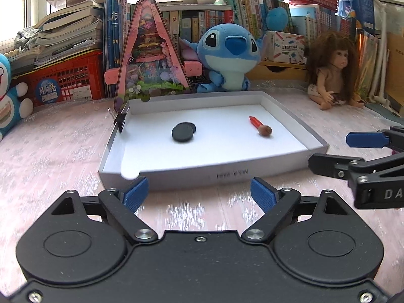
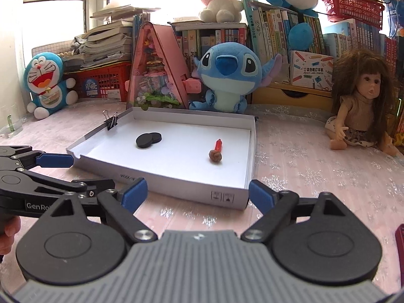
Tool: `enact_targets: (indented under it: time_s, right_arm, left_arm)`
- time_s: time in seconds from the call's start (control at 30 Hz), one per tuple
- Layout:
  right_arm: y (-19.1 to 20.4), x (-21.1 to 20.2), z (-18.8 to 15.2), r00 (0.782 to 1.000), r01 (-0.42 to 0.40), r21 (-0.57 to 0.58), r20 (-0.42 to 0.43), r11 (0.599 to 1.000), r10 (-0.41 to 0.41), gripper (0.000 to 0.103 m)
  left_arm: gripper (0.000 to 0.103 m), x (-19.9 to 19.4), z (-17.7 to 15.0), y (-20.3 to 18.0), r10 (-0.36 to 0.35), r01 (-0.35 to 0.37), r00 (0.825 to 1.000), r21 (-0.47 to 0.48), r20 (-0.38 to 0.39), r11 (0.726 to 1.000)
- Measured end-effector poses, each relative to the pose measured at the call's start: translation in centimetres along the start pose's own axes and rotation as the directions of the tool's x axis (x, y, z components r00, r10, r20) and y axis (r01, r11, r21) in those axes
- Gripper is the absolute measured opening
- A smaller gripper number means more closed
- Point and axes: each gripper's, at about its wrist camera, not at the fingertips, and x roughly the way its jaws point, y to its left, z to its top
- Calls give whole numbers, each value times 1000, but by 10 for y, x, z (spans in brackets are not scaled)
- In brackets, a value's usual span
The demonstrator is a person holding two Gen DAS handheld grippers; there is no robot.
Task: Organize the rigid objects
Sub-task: 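Reach the left tool to the blue hair clip while the right tool reaches the clear plastic ball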
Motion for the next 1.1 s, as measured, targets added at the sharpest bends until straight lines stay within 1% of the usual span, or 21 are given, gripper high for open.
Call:
enact_targets:
  time_s: [0.17,0.4,0.67,0.8,0.97,1.03,1.1]
  right_arm:
    - [2,-21,-12,1000,-14,-7,24,1000,14,97]
    - [3,-40,-33,999,-13,-18,33,1000,13,98]
    - [6,-54,-51,999,-3,-43,40,999,5,98]
    - [7,-66,-64,998,13,-55,59,998,-10,98]
    - [6,-83,-82,997,33,-41,74,999,-30,98]
    - [5,-88,-87,997,39,-37,71,999,-36,97]
    - [4,-91,-91,997,43,-30,60,999,-41,96]
  left_arm:
    - [88,-19,-17,2,-35,35,999,3,14,999]
    - [89,-40,-35,4,-68,68,997,20,25,997]
    - [90,-56,-52,5,-56,53,997,60,46,997]
    - [90,-67,-62,11,-44,41,997,43,68,998]
    - [90,-78,-75,20,-41,39,996,27,74,999]
    - [88,-81,-79,23,-31,29,997,27,74,999]
    - [84,-82,-83,26,-33,31,998,23,62,999]
